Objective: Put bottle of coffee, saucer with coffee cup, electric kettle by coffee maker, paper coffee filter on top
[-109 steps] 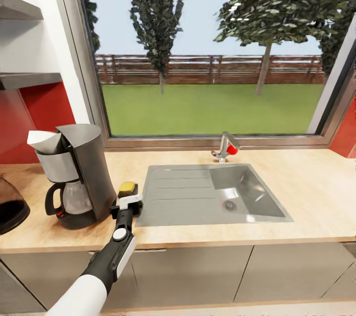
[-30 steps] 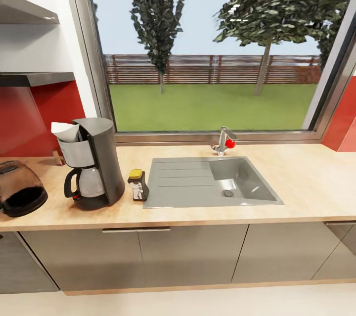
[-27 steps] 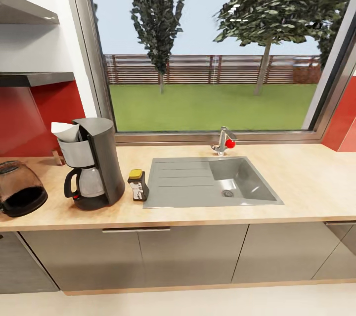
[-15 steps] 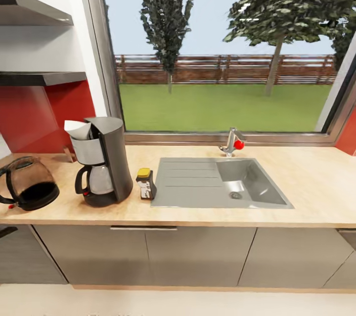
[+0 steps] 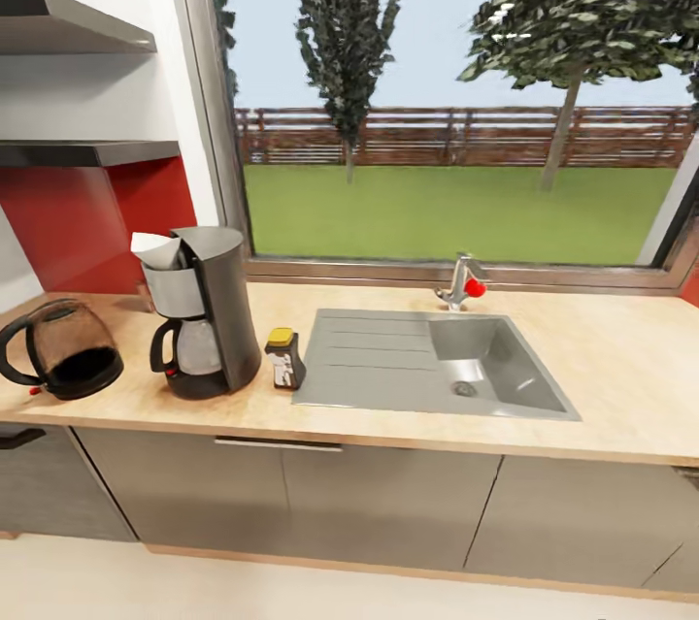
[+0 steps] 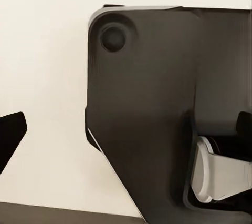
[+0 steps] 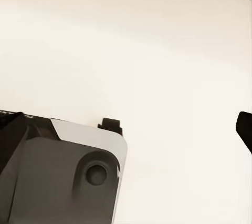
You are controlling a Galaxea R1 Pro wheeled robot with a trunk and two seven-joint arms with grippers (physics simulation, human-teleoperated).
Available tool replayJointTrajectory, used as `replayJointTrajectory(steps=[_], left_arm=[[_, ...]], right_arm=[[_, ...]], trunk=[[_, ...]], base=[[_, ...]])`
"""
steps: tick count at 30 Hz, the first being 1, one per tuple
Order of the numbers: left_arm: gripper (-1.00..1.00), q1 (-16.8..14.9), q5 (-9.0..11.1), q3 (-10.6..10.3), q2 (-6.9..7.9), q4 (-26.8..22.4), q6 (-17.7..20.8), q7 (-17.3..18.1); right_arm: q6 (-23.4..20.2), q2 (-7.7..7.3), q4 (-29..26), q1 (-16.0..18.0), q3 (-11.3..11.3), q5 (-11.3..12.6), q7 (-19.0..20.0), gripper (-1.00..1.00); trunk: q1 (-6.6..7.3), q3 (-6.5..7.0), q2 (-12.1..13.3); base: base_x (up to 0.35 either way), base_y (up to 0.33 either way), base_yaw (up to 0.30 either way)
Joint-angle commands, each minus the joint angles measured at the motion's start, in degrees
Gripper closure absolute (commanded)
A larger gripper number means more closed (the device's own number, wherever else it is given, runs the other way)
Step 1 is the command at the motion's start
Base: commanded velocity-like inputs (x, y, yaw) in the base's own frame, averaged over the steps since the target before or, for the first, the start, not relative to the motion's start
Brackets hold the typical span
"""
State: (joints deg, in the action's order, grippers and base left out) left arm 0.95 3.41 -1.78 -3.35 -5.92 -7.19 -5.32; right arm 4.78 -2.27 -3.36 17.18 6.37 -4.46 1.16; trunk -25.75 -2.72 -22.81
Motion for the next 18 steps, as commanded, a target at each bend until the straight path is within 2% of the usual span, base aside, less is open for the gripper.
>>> replayJointTrajectory(steps=[1,6,18], left_arm=[[-1.0,0.0,0.4,-0.2,-0.04,-0.1,-0.1,-0.2],[-1.0,0.0,0.4,-0.2,-0.13,-0.1,-0.2,-0.2],[-1.0,0.0,0.6,0.0,-0.13,-0.6,-0.5,-0.2]], right_arm=[[0.1,-0.06,0.0,0.0,0.1,-0.5,0.1,-1.0],[0.2,-0.18,0.0,0.0,0.1,-0.5,0.2,-1.0],[0.2,-0.11,0.1,0.0,0.1,-0.5,0.2,-1.0]], trunk=[[-0.03,-0.11,-0.1],[-0.03,-0.11,-0.1],[-0.03,-0.11,-0.1]], base=[[0.0,-0.273,-0.098],[0.0,-0.277,-0.229],[0.0,-0.284,-0.297]])
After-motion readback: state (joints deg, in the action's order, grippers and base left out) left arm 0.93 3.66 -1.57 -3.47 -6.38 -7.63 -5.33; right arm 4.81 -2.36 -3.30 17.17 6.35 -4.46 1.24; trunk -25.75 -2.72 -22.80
